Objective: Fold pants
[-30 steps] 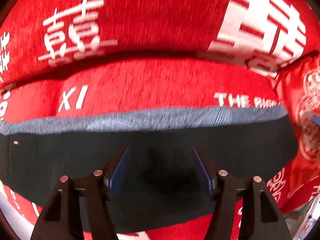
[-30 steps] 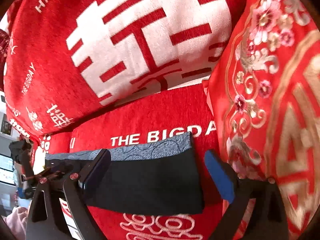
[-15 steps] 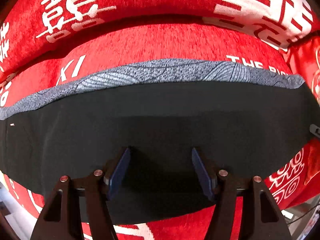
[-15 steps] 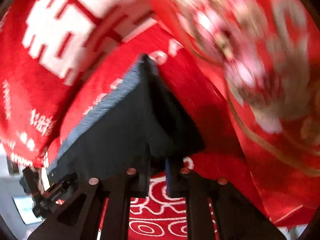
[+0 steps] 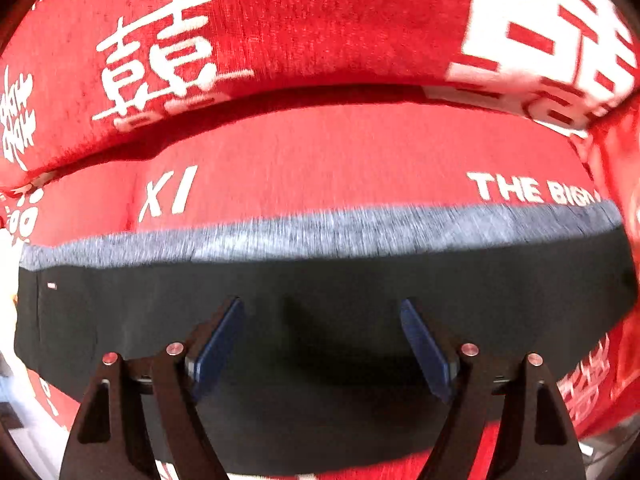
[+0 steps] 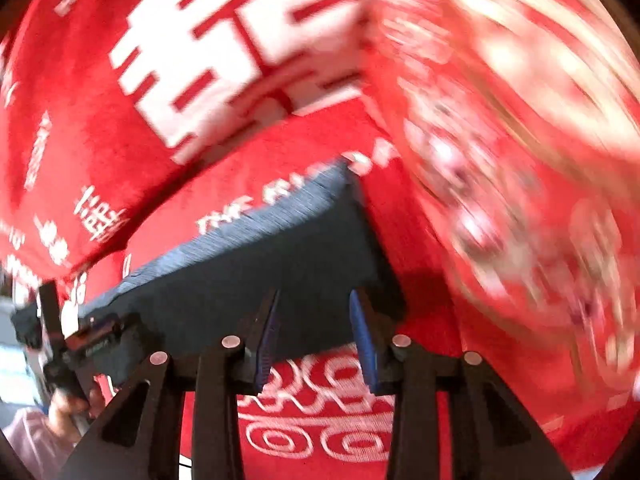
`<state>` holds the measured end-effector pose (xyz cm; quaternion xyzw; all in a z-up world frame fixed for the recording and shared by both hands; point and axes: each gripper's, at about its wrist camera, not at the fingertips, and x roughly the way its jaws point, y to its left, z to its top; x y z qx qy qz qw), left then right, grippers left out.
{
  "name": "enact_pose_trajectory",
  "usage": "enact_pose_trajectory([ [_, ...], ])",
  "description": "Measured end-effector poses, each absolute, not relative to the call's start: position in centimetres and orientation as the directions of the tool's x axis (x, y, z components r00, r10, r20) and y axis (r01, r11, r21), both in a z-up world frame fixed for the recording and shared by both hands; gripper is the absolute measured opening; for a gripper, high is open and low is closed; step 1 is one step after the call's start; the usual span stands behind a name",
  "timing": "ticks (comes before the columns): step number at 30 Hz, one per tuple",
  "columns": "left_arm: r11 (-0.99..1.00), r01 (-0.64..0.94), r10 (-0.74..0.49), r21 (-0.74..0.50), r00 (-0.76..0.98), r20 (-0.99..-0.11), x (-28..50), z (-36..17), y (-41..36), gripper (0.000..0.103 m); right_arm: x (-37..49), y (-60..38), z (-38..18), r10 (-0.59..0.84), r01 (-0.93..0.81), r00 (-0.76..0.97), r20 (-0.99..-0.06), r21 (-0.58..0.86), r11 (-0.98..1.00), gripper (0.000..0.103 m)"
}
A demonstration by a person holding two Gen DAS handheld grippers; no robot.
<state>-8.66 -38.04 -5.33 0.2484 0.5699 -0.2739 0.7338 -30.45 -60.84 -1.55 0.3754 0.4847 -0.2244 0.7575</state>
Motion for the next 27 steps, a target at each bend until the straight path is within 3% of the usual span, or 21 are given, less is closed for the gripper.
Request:
enact_pose_trajectory([
  [4,0.697,0.705,-0.058,0.131,0.237,-0.970,-8.8,-7.7,-38.9,0.082,-25.6,-61.3,-5.8,0.054,0.683,0.341,-0.939,0.287,0.672,0.039],
  [6,0.706,0.701,-0.099,0.102,0.240,-0.966,-9.1,-7.9,-38.0,0.082,-25.0,-61.8,-8.2,0.038,0.685,0.264,-0.964,0.216,0.696,0.038],
  [13,0.695,0.712,-0.096,0.101,0.231,-0.968,-9.6,-8.2,-36.5,0.093,-28.0,-61.7,-7.2,0.038,0.764,0.332,-0.942,0.293,0.574,0.039],
  [14,0.705,0.701,-0.083,0.108,0.232,-0.969,-9.4,-8.3,-36.4,0.102,-28.4,-61.6,-7.1,0.053,0.771,0.347,-0.937,0.316,0.553,0.042],
  [15,0.717,0.686,-0.060,0.121,0.234,-0.970,-9.1,-8.6,-36.4,0.103,-28.9,-61.3,-6.9,0.068,0.772,0.365,-0.929,0.342,0.536,0.050],
  [17,0.735,0.674,-0.077,0.072,0.188,-0.979,-8.5,-8.8,-36.1,0.103,-29.8,-60.3,-6.4,0.086,0.770,0.396,-0.914,0.382,0.511,0.058],
  [27,0.657,0.754,-0.156,-0.009,0.124,-0.980,-8.7,-6.9,-34.0,0.103,-30.2,-52.1,-5.3,0.148,0.777,0.464,-0.874,0.481,0.405,0.062],
])
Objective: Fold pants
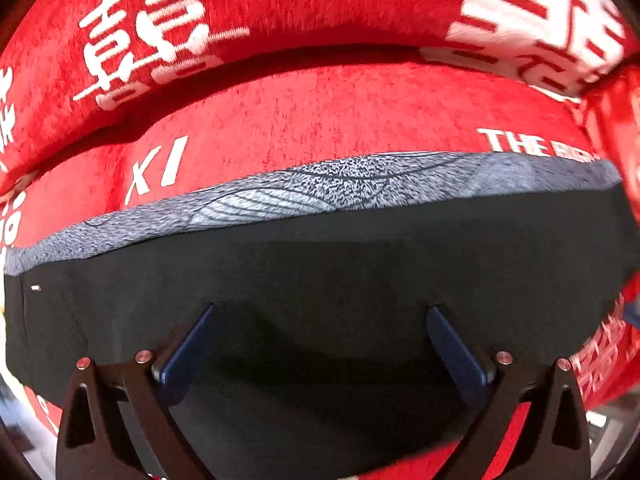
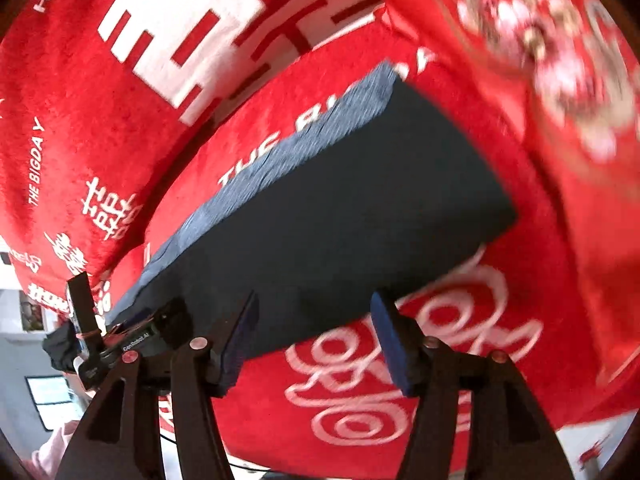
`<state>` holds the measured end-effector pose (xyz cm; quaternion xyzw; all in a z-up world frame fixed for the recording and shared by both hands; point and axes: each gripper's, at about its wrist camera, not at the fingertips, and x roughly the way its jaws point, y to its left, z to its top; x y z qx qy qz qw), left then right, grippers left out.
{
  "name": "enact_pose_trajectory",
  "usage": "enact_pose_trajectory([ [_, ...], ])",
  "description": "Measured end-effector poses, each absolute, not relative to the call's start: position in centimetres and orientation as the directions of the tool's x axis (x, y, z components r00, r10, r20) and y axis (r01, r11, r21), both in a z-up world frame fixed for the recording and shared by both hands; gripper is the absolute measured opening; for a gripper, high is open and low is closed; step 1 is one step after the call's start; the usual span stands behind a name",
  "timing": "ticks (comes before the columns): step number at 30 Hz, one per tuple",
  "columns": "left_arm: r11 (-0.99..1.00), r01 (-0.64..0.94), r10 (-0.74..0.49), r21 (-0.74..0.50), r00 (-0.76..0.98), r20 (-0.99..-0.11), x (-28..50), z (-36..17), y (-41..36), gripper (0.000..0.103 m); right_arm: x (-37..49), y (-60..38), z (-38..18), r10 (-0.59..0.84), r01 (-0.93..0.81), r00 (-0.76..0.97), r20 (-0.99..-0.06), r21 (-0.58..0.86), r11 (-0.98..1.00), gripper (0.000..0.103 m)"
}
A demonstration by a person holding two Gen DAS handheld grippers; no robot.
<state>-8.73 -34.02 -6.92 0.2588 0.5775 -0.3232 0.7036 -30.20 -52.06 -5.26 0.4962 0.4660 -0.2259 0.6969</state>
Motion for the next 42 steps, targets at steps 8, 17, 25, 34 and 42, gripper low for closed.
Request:
enact_pose_trajectory([
  [8,0.651,0.758,-0.200,-0.034,0.128,-0.971,-3.0,-2.5,-24.0,0.103,-25.1,-39.2,-5.2,0.248,0.710,0.576,-0.779,0.627,0.321,0.065],
  [17,0.731,0.680,-0.093,0.054,0.177,-0.980,5.1,-3.8,-10.4,0.103,-14.6,-23.2,-8.3,0.457,0.587,0.581,-0.673,0.736,0.337,0.065],
  [25,0.702,0.697,-0.040,0.145,0.243,-0.969,7.3,-6.5,-7.9,0.103,-12.3,-21.3,-11.0,0.474,0.606,0.538,-0.697,0.711,0.357,0.060],
  [34,0.726,0.681,-0.064,0.097,0.207,-0.976,9.1,-8.2,-5.9,0.103,-11.0,-22.3,-13.2,0.484,0.602,0.607,-0.630,0.762,0.238,0.056],
  [42,0.672,0.733,-0.064,0.109,0.204,-0.977,9.8,-7.9,-3.1,0.103,-11.0,-22.1,-8.8,0.456,0.555,0.602,-0.656,0.754,0.351,0.010],
])
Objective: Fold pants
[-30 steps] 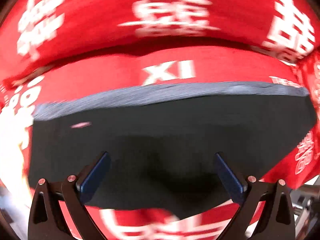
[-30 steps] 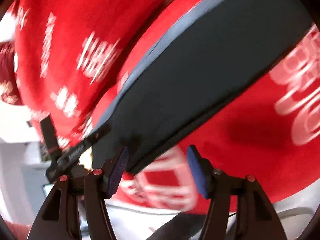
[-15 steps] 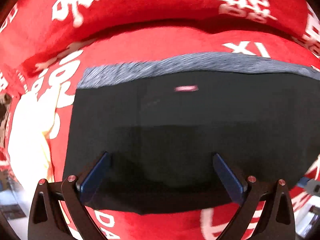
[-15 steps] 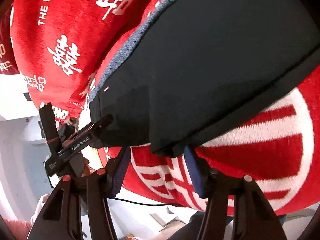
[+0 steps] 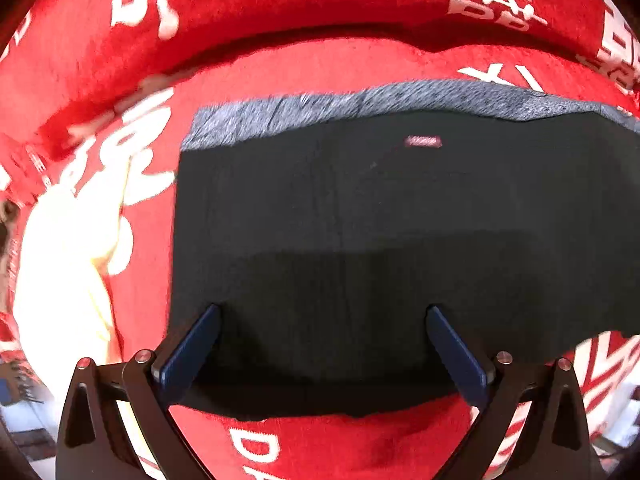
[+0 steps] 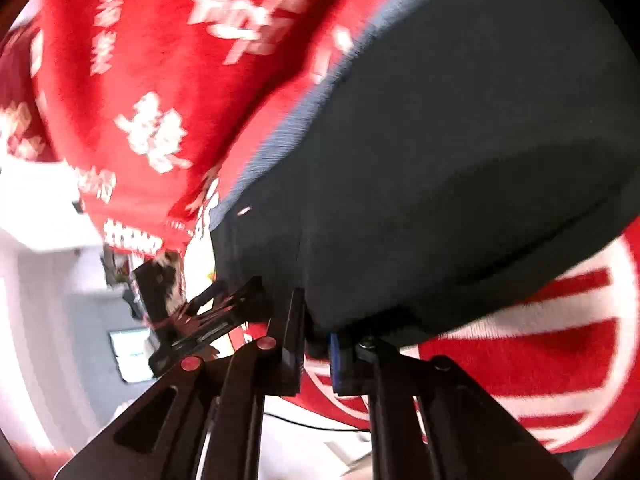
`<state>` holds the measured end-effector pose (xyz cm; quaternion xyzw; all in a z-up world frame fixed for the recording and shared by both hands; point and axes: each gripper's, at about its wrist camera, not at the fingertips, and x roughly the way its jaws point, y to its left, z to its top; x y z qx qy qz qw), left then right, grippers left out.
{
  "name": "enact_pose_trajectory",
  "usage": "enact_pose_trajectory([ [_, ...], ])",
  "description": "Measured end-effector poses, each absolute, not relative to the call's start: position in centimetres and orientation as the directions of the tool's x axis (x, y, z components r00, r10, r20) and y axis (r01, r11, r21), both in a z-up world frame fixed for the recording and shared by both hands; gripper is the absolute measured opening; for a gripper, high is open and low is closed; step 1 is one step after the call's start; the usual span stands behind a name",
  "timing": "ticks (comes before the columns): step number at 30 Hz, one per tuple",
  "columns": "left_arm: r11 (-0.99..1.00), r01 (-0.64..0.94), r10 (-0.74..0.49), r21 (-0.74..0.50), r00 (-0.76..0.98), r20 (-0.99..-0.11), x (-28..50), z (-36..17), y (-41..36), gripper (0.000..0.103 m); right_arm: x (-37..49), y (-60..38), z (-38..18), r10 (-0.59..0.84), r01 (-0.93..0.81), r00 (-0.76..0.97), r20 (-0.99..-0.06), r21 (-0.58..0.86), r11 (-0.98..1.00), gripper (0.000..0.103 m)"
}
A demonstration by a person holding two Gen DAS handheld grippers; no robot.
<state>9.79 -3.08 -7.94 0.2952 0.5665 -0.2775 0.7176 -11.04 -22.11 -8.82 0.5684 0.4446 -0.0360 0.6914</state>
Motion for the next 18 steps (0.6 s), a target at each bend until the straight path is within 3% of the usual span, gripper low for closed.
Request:
enact_pose_trajectory([
  [4,0.660,0.742,-0.062,0.122,0.215,-0.975,9.7,-8.0,-3.1,0.103,-12.0,-21.1,-12.3,0.459,0.643,0.502,-0.733,0.671,0.369,0.008],
  [8,0.641,0.745,-0.014,0.185,0.252,-0.968,7.9,-6.8,-4.0,0.103,-13.3,-21.5,-12.4,0.488,0.656,0.513,-0.706,0.689,0.307,0.009],
  [13,0.646,0.762,-0.156,0.043,0.187,-0.970,4.9,-4.4,-7.4,0.103,-14.3,-23.9,-7.8,0.396,0.628,0.465,-0.792,0.610,0.483,0.010],
  [18,0.606,0.793,-0.229,-0.068,0.092,-0.969,1.4,-5.9,-13.8,0.103,-13.1,-28.1,-6.3,0.253,0.635,0.426,-0.869,0.486,0.601,0.011],
])
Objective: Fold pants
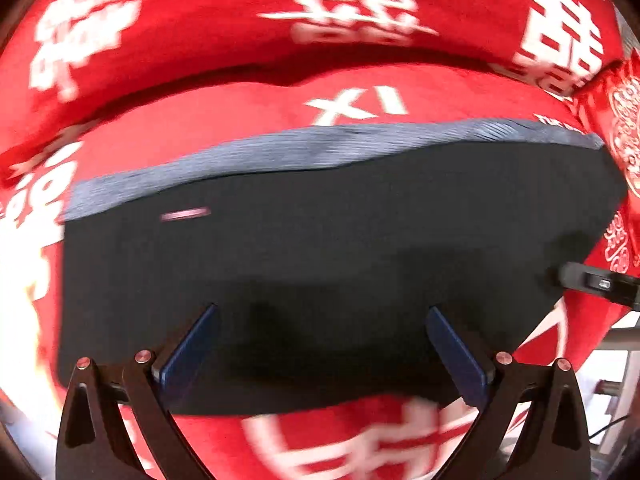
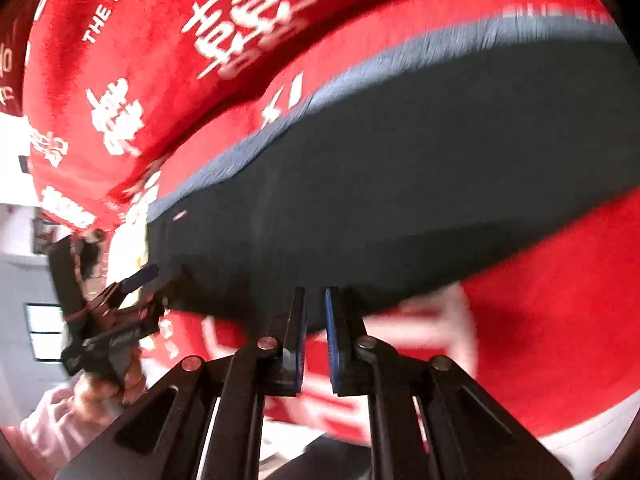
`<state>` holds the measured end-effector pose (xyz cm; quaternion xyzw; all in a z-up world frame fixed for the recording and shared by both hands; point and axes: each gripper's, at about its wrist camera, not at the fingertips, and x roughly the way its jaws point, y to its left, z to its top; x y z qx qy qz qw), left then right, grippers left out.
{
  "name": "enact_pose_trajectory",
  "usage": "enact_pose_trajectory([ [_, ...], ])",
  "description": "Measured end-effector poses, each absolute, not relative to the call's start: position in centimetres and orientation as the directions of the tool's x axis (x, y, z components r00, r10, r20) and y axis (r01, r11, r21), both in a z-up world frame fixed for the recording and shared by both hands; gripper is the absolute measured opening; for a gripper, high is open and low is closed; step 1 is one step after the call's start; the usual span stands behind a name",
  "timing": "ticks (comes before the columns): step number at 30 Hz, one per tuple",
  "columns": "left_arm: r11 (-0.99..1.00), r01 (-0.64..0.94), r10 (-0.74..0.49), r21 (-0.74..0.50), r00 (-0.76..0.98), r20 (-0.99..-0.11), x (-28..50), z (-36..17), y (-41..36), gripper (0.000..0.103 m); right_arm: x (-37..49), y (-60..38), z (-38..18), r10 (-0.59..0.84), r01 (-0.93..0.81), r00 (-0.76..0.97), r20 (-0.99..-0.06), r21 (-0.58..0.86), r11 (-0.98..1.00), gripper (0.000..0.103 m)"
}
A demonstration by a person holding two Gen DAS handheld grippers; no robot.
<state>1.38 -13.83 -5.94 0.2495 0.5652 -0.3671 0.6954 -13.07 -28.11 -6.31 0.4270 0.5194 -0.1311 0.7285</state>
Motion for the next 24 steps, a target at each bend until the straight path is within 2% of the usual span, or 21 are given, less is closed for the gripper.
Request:
enact_pose_trajectory([
  [2,0.585,0.809,-0.195,-0.054,0.076,-0.978,-0.4,-7.8,-15.3,0.103,-12.8,-28.6,-7.8,0.214,0.644,0.355,-0.910,0.405,0.649,0.011],
  [4,0.575,0.818,-0.136,-0.023,0.068,-0.988,-1.9,-9.7,-15.3,0.103,-13.2,-28.3,-8.8,0.213,0.640,0.351,-0.912,0.400,0.656,0.010],
  [5,0.591,0.806,-0.177,-0.019,0.107,-0.978,-2.4,-9.3,-14.4,0.103,-13.8,-28.1,-8.7,0.204,0.640,0.371,-0.906,0.408,0.651,0.010],
  [11,0.595,0.803,-0.142,-0.015,0.087,-0.986,-1.8,-8.4,-13.7,0.103,-14.8,-27.3,-9.0,0.247,0.664,0.371,-0.895,0.441,0.604,0.010],
  [14,0.587,0.810,-0.195,0.011,0.154,-0.969,-0.4,-6.0,-14.4,0.103,-14.5,-28.0,-7.4,0.254,0.659,0.389,-0.886,0.460,0.595,0.011],
  [16,0.598,0.801,-0.237,0.001,0.178,-0.955,0.4,-4.6,-15.2,0.103,-13.7,-29.0,-6.1,0.202,0.643,0.401,-0.894,0.432,0.633,0.025],
  [17,0.610,0.792,-0.245,-0.004,0.184,-0.952,1.4,-4.4,-16.1,0.103,-12.9,-29.4,-5.9,0.186,0.639,0.407,-0.894,0.424,0.642,0.044],
  [18,0.623,0.782,-0.246,-0.002,0.193,-0.950,2.1,-4.6,-16.9,0.103,-11.9,-30.1,-5.7,0.172,0.631,0.420,-0.891,0.423,0.651,0.050],
  [21,0.672,0.741,-0.246,-0.009,0.211,-0.946,4.1,-5.6,-19.8,0.103,-8.4,-32.1,-5.9,0.171,0.603,0.425,-0.889,0.419,0.679,0.043],
  [24,0.713,0.699,-0.179,0.044,0.243,-0.953,5.4,-7.8,-20.9,0.103,-5.3,-33.5,-6.9,0.166,0.584,0.407,-0.898,0.396,0.709,0.039],
])
